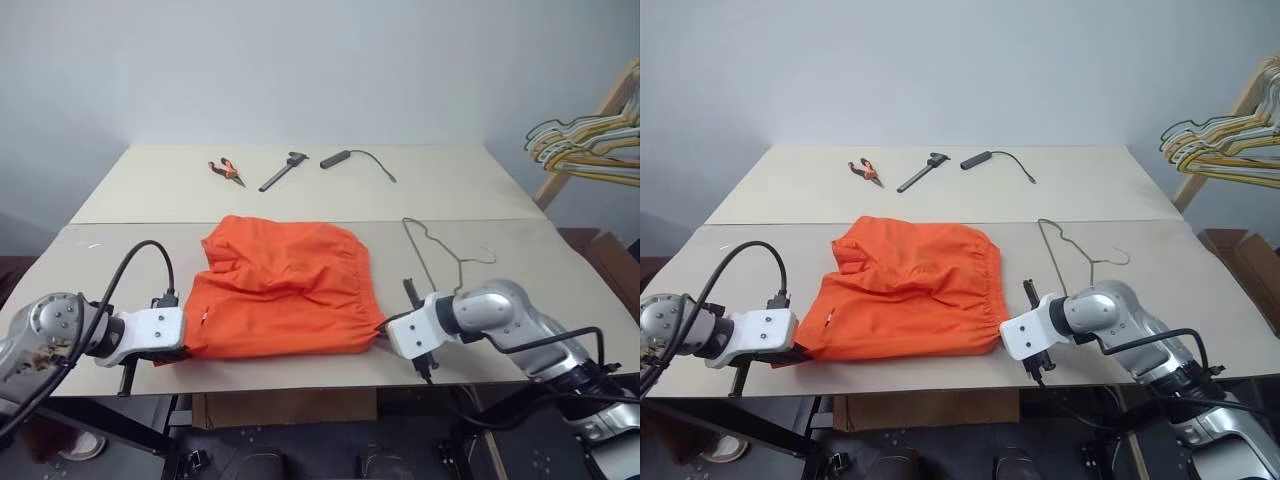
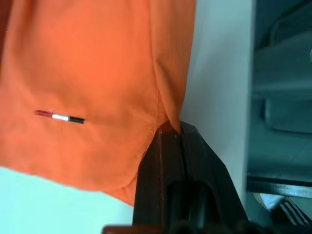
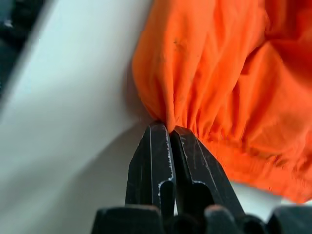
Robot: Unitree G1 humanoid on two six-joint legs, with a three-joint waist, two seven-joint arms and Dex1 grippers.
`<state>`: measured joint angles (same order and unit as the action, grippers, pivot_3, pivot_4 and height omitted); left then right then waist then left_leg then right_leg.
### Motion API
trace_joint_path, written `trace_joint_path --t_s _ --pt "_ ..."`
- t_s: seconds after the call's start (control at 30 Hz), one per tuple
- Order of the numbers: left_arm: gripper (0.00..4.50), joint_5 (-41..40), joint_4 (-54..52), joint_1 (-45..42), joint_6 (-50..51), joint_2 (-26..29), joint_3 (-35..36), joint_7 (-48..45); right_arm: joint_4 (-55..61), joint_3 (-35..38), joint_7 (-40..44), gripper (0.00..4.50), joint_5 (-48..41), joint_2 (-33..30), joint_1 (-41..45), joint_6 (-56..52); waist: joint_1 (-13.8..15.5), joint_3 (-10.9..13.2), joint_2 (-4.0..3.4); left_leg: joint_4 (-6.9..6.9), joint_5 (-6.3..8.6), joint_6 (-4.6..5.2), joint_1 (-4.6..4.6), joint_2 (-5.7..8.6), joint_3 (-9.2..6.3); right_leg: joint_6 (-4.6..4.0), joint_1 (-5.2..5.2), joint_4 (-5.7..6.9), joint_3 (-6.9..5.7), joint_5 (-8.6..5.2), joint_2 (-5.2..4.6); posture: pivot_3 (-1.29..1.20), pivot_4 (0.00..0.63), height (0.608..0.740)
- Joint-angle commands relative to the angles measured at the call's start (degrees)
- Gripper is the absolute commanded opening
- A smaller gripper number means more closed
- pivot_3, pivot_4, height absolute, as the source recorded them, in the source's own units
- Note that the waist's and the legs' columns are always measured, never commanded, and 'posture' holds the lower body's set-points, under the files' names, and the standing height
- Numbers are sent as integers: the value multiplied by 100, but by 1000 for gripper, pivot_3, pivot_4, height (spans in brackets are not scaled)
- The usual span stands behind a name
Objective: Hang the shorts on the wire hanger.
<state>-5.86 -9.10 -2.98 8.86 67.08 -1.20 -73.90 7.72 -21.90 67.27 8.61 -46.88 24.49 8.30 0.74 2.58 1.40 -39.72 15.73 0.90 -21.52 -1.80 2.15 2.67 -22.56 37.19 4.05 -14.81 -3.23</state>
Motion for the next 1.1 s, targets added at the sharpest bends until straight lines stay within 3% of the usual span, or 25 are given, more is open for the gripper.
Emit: trace_joint_path --t_s 0.03,0.1,0.23,0.3,0.37,0.47,0.63,0.77,0.83,0.9,1.0,1.1 --pt "27 316 295 -1004 77 -576 -57 822 -405 392 -291 0 -140 313 710 -572 19 1 0 0 0 0 14 0 0 -1 16 0 -2 -2 0 84 0 740" --pt "27 797 854 -2031 229 -1344 -187 1885 -1092 539 -794 0 -17 708 1358 -969 65 -1 7 -4 -1 0 48 4 -2 -1 49 -3 -6 -2 2 79 0 740" --pt "27 1574 2388 -4608 699 -2797 323 5013 -3128 1205 -3251 0 339 1754 3279 -1596 98 -3 22 -8 -24 -33 14 2 -21 -5 15 1 -6 40 15 75 0 740" --pt "27 1482 2659 -5423 545 -3061 726 5866 -3899 1693 -4739 0 358 2095 4042 -1493 71 -8 29 -5 -33 -49 -49 5 -27 -6 -53 15 -5 42 11 75 0 740" --pt "27 1507 2760 -5772 318 -3114 882 6309 -4316 1990 -5811 0 421 2237 4422 -1139 51 -19 39 -3 -89 -145 -150 11 -41 -8 -194 82 -9 44 -5 73 0 740" --pt "27 1189 2371 -5932 -231 -3063 1233 6420 -4192 2263 -6516 0 402 2162 4417 -396 -20 -51 42 70 -94 -153 -162 38 -31 -8 -256 99 -12 44 -37 72 0 740" --pt "27 493 1379 -4727 -367 -2466 1241 4922 -3758 1915 -5750 0 306 2028 3586 -110 -202 -55 41 93 -83 -135 -163 73 -23 -8 -255 82 -22 44 -70 79 0 740" --pt "27 41 779 -3616 44 -2016 1255 4008 -3288 1278 -4832 0 587 1736 2738 272 -306 -54 40 75 -102 -87 -170 97 -6 14 -238 45 -22 44 -106 83 0 740" --pt "27 -65 333 -2674 68 -1539 1164 3232 -3034 673 -4167 0 964 1294 2113 887 -337 -53 40 74 -88 -33 -164 100 -10 31 -227 47 -26 65 -107 87 0 740" --pt "27 -134 -109 -1606 -41 -1025 1078 2442 -2848 165 -3614 0 1289 863 1596 1442 -339 -49 35 79 -86 -20 -122 99 -10 30 -182 37 -25 69 -104 88 0 740" --pt "27 -115 -471 -591 -66 -589 1011 1907 -2718 -88 -3168 0 1378 574 1263 1782 -321 -46 34 92 -77 -7 -43 90 6 28 -105 -6 -22 62 -101 88 0 740" --pt "27 -152 -847 307 22 -156 1038 1236 -2538 -173 -2541 0 1163 309 1069 2066 -302 -45 34 89 -76 -6 -24 88 12 28 -81 -10 -24 62 -100 85 0 740"
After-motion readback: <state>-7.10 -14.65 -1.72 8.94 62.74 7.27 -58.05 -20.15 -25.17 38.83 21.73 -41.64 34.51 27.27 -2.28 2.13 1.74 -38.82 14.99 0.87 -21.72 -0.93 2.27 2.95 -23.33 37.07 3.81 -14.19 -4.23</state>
